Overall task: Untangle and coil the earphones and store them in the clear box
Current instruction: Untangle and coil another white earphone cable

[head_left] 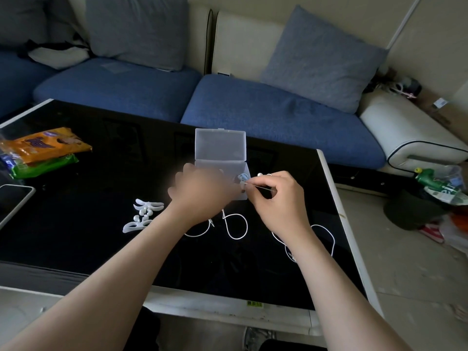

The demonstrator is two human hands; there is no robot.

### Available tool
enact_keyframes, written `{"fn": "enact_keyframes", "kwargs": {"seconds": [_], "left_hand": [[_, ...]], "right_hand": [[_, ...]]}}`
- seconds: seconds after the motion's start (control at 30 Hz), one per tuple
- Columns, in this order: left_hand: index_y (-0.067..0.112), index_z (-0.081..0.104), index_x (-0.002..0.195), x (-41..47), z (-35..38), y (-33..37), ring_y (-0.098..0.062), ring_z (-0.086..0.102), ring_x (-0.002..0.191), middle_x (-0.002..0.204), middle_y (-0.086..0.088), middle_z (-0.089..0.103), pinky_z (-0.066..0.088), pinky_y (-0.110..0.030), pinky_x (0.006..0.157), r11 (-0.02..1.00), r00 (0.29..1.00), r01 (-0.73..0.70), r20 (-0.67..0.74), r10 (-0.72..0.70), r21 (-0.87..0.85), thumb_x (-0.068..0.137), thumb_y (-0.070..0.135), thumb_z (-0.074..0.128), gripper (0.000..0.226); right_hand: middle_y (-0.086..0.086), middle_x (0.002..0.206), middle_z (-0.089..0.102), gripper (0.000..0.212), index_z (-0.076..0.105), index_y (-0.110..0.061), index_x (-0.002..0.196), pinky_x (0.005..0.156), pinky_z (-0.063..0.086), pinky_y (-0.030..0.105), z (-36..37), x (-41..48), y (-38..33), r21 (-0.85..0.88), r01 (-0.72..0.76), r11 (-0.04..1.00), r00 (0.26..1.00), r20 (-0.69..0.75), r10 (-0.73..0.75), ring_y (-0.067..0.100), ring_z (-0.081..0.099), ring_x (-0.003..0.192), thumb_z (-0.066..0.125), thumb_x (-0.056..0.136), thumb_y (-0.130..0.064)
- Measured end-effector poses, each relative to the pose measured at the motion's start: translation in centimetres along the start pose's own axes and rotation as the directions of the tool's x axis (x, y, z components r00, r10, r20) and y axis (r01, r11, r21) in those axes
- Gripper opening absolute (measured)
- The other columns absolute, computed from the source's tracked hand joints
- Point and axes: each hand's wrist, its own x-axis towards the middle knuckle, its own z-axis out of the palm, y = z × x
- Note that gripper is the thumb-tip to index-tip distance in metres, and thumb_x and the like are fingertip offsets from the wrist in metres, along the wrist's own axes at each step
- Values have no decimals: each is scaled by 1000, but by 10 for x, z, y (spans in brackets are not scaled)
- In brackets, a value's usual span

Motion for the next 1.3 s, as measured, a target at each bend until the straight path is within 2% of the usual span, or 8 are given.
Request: {"fn": "enact_keyframes", "kwargs": {"seconds": [0.3,0.5,0.63,0.7,0.8,1.0,1.1,1.3], "left_hand": [[45,73,90,3,5,-4,-23,41,119,124,7,42,34,-43,96,993,993,-118,26,117,27,89,56,72,11],[34,74,87,2,13,-15,-21,49,113,105,12,58,31,-42,88,934,970,-232,135,202,271,90,48,66,16],[37,67,122,3,14,-22,-17,53,125,119,16,63,34,-45,98,892,946,-278,263,190,355,89,47,73,35],[31,50,146,5,13,-22,-21,52,133,137,8,59,40,-45,105,925,943,-274,261,205,264,88,48,76,65],[33,42,152,3,12,-16,-14,52,133,145,9,55,40,-31,104,927,898,-374,259,356,23,90,40,78,72],[26,67,114,6,15,-13,-14,72,95,102,5,76,59,-42,91,909,821,-353,392,414,-221,92,43,68,29],[20,73,102,6,14,-11,-12,59,69,89,1,79,50,-35,68,916,813,-332,423,400,-226,102,27,66,10],[16,76,93,7,10,-13,-18,58,75,85,-3,78,46,-34,74,963,841,-147,484,241,-225,106,18,58,22]], "right_hand": [[-16,84,74,5,87,-27,93,71,50,14,-2,-1,6,-69,-27,997,999,-22,25,2,69,81,85,89,-23],[-14,83,79,9,86,-19,93,70,55,13,-8,1,5,-29,-67,997,992,-111,63,-2,72,81,78,96,-18],[-16,93,80,13,85,-21,103,77,53,9,-10,1,6,-2,-87,996,995,-49,86,-7,71,89,76,97,-15],[-17,93,79,19,85,-22,105,81,56,13,-10,0,6,-6,-79,997,996,44,79,-6,72,89,73,95,-12],[-13,87,79,30,82,-24,103,78,60,22,-9,-3,0,47,-98,994,977,195,87,5,75,83,65,92,-3],[-4,74,77,31,72,-20,93,71,58,32,-11,-3,-8,121,-127,984,951,297,86,15,72,70,58,82,6],[-4,70,75,28,71,-22,92,65,57,30,-13,-4,-7,79,-112,991,962,260,88,13,69,62,63,81,2],[-9,65,70,11,78,-24,89,62,54,18,-15,-2,11,-45,-87,995,984,153,93,6,69,65,87,86,-30]]}}
